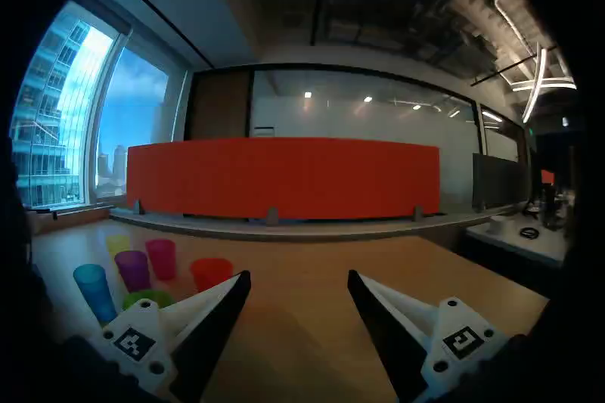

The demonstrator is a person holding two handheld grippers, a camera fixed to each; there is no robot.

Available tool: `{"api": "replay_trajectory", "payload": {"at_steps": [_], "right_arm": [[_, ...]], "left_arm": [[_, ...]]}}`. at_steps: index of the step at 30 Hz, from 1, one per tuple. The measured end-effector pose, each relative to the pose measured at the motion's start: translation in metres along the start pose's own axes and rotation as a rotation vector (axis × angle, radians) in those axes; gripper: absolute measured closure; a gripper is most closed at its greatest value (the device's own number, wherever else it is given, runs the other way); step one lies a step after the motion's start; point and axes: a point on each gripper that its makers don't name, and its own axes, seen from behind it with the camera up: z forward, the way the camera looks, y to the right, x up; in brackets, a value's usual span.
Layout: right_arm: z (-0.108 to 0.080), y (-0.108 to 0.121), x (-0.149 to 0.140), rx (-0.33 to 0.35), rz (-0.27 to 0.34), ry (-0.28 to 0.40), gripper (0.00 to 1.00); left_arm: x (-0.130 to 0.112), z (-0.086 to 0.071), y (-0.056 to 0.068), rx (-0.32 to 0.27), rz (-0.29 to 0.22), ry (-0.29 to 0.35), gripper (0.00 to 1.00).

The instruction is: Pour water

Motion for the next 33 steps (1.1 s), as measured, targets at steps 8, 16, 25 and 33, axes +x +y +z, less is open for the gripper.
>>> {"api": "replay_trajectory", "payload": {"at_steps": [8,16,25,33], "right_arm": [[0.015,-0.003,0.012,0.019,0.002,-0.043,0.01],[0.023,-0.004,0.055,0.049,0.018,-0.04,0.01],[0.024,-0.02,0.11,0.092,-0.035,-0.028,0.01],[0.024,-0.034,0.137,0.152,-0.003,-0.024,0.01]], "left_arm": [[0.048,0.008,0.012,-0.044,-0.012,0.007,0.03],[0.09,0.015,0.025,-0.09,-0.011,-0.012,0.02],[0.142,0.017,0.035,-0.133,0.016,-0.015,0.02],[0.168,0.018,0.05,-0.195,0.038,-0.027,0.02]]}}
